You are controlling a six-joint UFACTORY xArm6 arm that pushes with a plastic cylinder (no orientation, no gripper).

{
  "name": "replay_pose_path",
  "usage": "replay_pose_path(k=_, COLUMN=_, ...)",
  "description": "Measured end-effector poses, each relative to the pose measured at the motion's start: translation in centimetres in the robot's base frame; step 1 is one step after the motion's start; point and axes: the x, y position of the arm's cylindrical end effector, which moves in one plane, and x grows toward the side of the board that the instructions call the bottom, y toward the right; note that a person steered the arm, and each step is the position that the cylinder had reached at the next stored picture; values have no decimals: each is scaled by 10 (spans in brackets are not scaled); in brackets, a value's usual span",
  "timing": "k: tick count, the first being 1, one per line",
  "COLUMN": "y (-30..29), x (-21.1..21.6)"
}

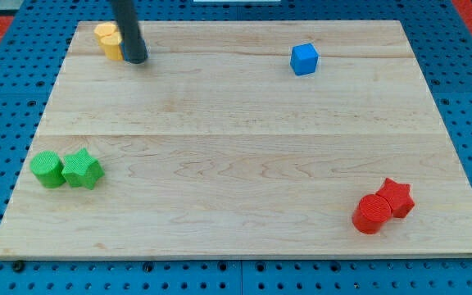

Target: Move the blue cube closer to the group of blocks

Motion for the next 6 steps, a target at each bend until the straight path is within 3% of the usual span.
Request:
replay_pose_path(k=2, y=219, x=-45)
replay_pose_path(k=3, y=293, x=-25)
replay_pose_path(k=4, y=251, x=14)
replay_pose_path(k=6, y=41, x=-24)
